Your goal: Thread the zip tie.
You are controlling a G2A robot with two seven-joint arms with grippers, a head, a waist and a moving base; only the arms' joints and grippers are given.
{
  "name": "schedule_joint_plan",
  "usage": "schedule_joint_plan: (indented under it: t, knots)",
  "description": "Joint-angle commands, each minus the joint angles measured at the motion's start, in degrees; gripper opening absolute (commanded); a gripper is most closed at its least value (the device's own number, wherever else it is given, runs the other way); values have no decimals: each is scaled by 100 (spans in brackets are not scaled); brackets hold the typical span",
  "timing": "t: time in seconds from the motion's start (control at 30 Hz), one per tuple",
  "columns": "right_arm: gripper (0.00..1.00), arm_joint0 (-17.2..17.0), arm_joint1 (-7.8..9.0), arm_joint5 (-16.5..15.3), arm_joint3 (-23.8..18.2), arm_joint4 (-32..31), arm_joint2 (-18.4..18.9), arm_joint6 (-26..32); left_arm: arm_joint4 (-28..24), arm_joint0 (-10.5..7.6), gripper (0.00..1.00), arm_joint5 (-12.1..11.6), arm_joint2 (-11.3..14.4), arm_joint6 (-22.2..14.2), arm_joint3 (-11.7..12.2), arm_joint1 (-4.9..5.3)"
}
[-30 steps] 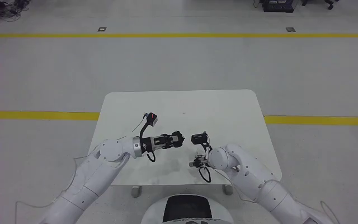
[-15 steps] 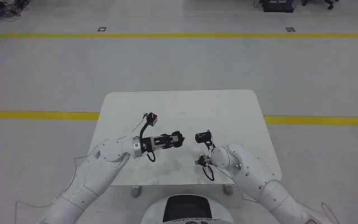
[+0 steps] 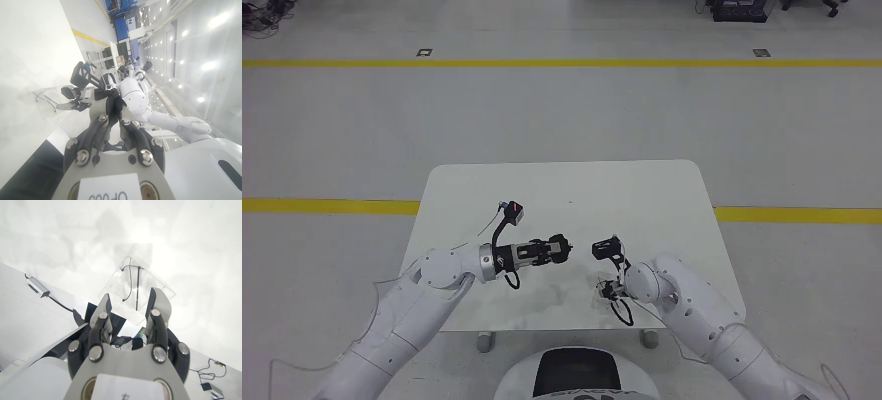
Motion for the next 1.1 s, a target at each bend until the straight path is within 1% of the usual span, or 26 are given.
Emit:
schedule_joint_plan:
  t: [0.0,0.13,0.47,0.5,0.7,0.8,1.07]
  knots:
    - [40,7,-8,0,21,-16,-26,0,0,0,0,0,0,0,0,0]
    - [36,38,-35,37,72,-95,-111,-17,0,0,0,0,0,0,0,0]
    - [32,162,-120,263,133,-491,-385,60,0,0,0,0,0,0,0,0]
    - [29,170,-125,273,137,-523,-400,68,0,0,0,0,0,0,0,0]
    - [20,203,-165,291,203,-593,-468,113,0,0,0,0,0,0,0,0]
    - [18,219,-187,293,255,-600,-501,113,0,0,0,0,0,0,0,0]
    - [18,288,-272,339,466,-683,-644,50,0,0,0,0,0,0,0,0]
